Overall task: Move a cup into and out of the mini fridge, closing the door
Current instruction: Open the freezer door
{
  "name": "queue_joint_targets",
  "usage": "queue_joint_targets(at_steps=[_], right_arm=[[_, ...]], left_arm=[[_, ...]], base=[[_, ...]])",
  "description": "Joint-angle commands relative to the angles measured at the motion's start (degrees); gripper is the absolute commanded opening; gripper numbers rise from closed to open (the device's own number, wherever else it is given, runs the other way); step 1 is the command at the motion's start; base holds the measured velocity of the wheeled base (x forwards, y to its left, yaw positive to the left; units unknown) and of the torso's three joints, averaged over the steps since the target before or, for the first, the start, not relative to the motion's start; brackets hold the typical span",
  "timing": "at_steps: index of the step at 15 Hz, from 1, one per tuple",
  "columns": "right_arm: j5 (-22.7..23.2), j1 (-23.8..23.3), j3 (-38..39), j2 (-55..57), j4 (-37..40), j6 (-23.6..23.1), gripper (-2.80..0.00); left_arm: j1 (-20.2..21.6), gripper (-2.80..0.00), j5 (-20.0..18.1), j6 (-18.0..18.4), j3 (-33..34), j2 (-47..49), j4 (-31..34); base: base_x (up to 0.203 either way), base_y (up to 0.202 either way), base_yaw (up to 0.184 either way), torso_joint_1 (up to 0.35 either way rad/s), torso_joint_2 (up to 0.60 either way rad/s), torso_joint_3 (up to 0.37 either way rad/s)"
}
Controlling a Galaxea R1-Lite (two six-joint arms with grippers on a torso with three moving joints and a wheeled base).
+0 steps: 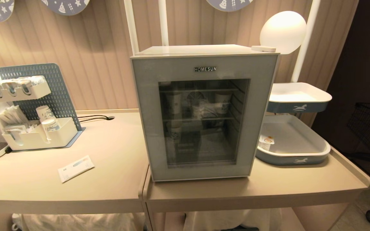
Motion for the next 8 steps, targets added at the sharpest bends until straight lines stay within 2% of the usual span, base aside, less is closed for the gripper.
queue_joint_targets(at_steps=[1,7,8], right_arm=[[0.1,0.0,0.0,0.1,0.0,0.0,-2.80],[0.1,0.0,0.0,0.1,0.0,0.0,-2.80],[0.1,0.0,0.0,0.1,0.0,0.0,-2.80]], left_arm=[[0.0,-2.80,-4.2,-0.5,-2.6,16.0,-2.2],[0.6,-2.80,-31.5,-1.8,-9.8,46.5,-14.9],[0.7,0.00,-35.0,-1.6,-11.0,50.8,-16.4]], base=[[0.000,0.000,0.000,0.000,0.00,0.000],[0.000,0.000,0.000,0.000,0.00,0.000],[0.000,0.000,0.000,0.000,0.00,0.000]])
